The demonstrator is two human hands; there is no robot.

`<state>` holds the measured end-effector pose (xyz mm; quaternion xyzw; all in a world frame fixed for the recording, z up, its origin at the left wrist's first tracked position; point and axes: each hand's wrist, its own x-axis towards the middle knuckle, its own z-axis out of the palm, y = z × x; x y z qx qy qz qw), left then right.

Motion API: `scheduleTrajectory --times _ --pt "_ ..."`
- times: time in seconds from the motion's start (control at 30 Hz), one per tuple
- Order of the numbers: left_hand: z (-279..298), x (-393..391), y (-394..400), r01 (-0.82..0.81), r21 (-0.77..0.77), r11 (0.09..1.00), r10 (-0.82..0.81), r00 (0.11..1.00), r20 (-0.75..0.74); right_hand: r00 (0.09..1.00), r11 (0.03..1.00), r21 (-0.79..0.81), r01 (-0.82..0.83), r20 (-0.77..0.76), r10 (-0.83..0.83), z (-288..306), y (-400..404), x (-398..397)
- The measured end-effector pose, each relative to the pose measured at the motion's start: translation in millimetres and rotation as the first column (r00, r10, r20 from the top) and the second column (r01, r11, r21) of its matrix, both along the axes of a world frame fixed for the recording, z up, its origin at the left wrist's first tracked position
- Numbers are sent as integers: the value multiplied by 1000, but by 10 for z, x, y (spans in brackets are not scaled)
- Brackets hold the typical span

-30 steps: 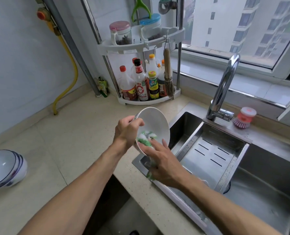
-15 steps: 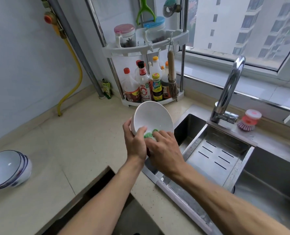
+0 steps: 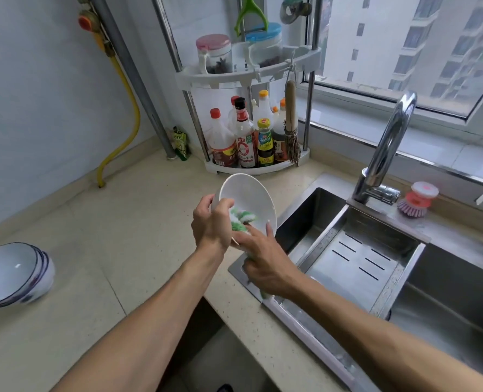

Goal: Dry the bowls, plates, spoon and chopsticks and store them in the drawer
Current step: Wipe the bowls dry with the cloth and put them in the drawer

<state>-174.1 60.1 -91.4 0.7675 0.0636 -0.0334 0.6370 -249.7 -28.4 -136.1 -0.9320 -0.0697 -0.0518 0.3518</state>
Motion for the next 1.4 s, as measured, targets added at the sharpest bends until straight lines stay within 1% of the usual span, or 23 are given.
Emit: scheduleTrajectory --times 0.07,0.13,0.2,0.27,0.33,0.37,0.43,0.5,0.53,0.6,0.67,0.77,0.87,0.93,1.0,1.03,1.07,1.13,1.23,1.3,1.33,1.37,1.4 --pt "-6 77 81 72 28 997 -70 996 -47 998 974 -222 -43 44 54 -58 -239 9" --pt "2 87 100 82 51 995 -78 994 -72 999 905 -426 -7 27 20 -84 -391 47" --pt "47 24 20 33 56 998 -30 998 -54 998 934 -351 60 29 -53 -5 -278 47" --pt "78 -12 34 -25 63 998 24 1000 6 999 991 -131 25 -17 -27 102 3 42" --pt "81 17 88 31 84 996 -32 999 8 998 999 25 -31 -45 32 59 90 -16" --pt "74 71 141 87 94 992 -85 996 -27 998 998 -2 -64 -21 64 -2 41 -43" --pt "108 209 278 243 129 962 -219 960 -173 987 973 -194 -125 78 142 -153 -181 -50" --pt "140 291 395 409 95 908 -345 856 -385 959 901 -409 -146 166 230 -221 -408 -45" --pt "151 295 425 445 46 894 -380 810 -447 944 864 -482 -144 195 266 -223 -471 -35" --pt "125 290 470 409 -81 909 -397 790 -468 909 816 -568 -106 278 311 -210 -493 -2" --pt "48 211 487 316 -244 917 -392 828 -402 880 801 -597 -32 363 306 -201 -425 12" --pt "-162 -58 373 203 -381 902 -288 941 -180 907 858 -507 77 392 150 -152 -255 24" --pt "-259 -290 199 110 -271 956 -108 994 21 920 925 -333 183 390 -41 -108 -11 19" --pt "-230 -289 150 51 -177 983 -39 997 68 922 964 -169 203 366 -130 -121 163 -32" --pt "-233 -211 212 71 -107 992 -63 995 80 944 984 -87 154 306 -121 -205 213 -95" --pt "-217 -160 270 92 -84 992 -87 994 64 966 987 -123 99 252 -65 -240 166 -112" --pt "-187 -95 327 124 -51 991 -122 992 37 979 973 -228 36 204 12 -271 47 -114" --pt "-91 28 443 259 44 965 -257 965 -44 976 862 -502 -74 140 165 -244 -242 -80" --pt "59 122 495 476 184 860 -433 872 -230 959 541 -823 -172 -14 284 -43 -532 77" --pt "98 145 506 523 176 834 -450 829 -333 945 372 -905 -205 -84 316 97 -549 166" --pt "88 160 521 543 155 826 -462 808 -366 938 343 -915 -211 -90 335 119 -551 193" --pt "86 168 524 563 133 816 -480 788 -385 932 367 -910 -194 -54 359 93 -585 198" --pt "70 179 541 568 121 814 -486 781 -391 922 439 -883 -165 20 387 23 -605 183"
